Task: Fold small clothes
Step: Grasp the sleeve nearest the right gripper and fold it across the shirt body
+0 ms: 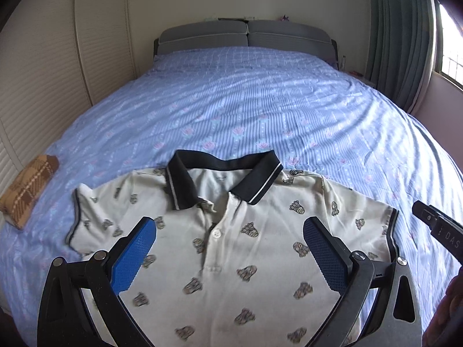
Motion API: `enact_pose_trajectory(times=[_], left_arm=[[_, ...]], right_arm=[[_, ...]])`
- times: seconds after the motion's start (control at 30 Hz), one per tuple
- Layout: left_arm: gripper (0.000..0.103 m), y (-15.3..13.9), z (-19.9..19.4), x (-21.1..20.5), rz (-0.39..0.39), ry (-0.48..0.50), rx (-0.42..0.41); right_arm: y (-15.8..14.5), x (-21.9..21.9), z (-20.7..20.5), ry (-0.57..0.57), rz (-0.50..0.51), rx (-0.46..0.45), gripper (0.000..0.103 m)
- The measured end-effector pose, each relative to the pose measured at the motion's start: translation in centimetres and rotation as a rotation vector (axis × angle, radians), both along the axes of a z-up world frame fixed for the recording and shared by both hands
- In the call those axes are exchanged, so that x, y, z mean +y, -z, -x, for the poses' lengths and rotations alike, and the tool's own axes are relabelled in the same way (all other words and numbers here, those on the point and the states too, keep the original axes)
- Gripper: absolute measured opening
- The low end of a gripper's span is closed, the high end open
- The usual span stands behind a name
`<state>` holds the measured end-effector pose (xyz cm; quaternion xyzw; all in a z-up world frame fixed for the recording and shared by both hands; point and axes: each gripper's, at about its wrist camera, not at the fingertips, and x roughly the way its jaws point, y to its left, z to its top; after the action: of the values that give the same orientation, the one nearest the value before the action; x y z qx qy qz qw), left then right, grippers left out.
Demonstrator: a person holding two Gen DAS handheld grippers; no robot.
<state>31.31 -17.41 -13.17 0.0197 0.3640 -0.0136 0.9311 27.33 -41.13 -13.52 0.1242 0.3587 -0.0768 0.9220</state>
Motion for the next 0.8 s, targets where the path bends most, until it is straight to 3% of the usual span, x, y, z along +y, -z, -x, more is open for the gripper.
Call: enact_pose_trajectory(times=[0.3, 0.37, 0.43, 0.47, 0.53, 0.8], left_arm=[[0.103, 3.3, -2.7, -2.4, -0.017, 0.017, 0.030], [0.103, 3.5, -2.8, -2.4, -0.022, 0.015, 0.032], [0.103, 3.7, -2.8, -2.2, -0.022, 0.011, 0.038], [0.103, 3.7, -2.8, -2.0, -0.023, 0.009, 0.040], [0.103, 3.6, -2.7, -1.6, -0.025, 0.002, 0.039], [0.103, 1.3, -1.2, 2.1, -0.015, -0.036, 0.001]], right_arm=[[5.8, -4.1, -4.7, -0.002, -0.056, 0.063, 0.035], [6.7, -4.6, -5.4, -0.014, -0.086, 0.072, 0.031], [7.2, -5.0, -5.6, -0.020, -0.125, 0.079, 0.014], [7.3, -5.2, -5.6, -0.025, -0.150, 0.072, 0.012], [6.9, -5.0, -5.3, -0.031, -0.146, 0.054, 0.007], [1.5, -1.0, -3.1, -0.079, -0.144, -0.030, 0.006]])
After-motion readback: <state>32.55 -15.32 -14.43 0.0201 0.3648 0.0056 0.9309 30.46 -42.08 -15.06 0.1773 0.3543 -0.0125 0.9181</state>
